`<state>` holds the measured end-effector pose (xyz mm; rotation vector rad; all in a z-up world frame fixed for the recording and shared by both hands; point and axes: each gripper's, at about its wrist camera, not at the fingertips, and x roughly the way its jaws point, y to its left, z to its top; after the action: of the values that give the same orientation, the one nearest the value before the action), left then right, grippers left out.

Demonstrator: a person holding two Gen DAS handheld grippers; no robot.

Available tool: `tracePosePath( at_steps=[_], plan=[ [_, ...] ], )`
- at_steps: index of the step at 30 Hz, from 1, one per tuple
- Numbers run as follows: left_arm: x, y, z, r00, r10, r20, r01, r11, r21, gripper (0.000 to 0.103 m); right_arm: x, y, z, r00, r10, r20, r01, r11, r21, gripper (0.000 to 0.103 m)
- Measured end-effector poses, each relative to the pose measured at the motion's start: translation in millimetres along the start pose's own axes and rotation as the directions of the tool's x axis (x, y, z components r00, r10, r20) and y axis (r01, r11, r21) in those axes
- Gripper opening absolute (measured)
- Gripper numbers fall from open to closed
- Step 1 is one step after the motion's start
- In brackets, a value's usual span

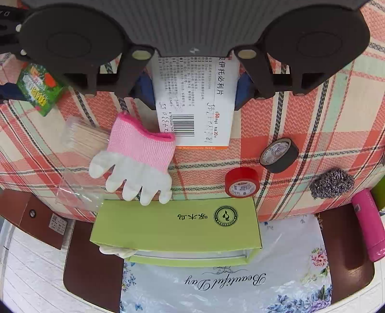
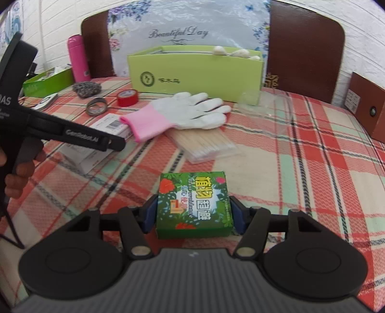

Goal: Organize objects
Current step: 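Carry the white box and green herbal box into the green box, release both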

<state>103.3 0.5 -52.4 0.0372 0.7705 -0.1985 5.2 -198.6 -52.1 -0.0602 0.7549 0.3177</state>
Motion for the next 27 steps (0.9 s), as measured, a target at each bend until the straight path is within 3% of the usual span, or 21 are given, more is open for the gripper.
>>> tracePosePath(
  at_steps=[3,8,13,20,27],
  plan=[
    [-14.4,4.9,-2.4,1.0,-0.022,-0.003,0.022,1.0,-0.015,0.068,-5.8,-1.3,8.9,0.995,0.101,0.011,-0.102,0.994,0.032,0.06],
    [-51.2,11.1,16.9,0.994,-0.056,0.089,0.058,0.998,-0.018,0.068,-15.4,-0.8,40.4,0.988,0.13,0.088,-0.129,0.992,-0.013,0.06],
    [-75.4,9.5,59.9,0.973,-0.085,0.216,0.087,0.996,-0.002,0.068,-18.2,-1.7,75.9,0.976,0.16,0.145,-0.152,0.986,-0.068,0.06],
    [-72.0,5.5,125.6,0.948,-0.076,0.31,0.077,0.997,0.007,0.068,-13.1,-19.2,139.0,0.957,0.105,0.271,-0.092,0.994,-0.062,0.06],
    [-37.2,1.0,184.1,0.947,-0.053,0.317,0.06,0.998,-0.012,0.068,25.7,-44.2,189.1,0.95,0.027,0.31,-0.019,0.999,-0.03,0.06]
  ],
)
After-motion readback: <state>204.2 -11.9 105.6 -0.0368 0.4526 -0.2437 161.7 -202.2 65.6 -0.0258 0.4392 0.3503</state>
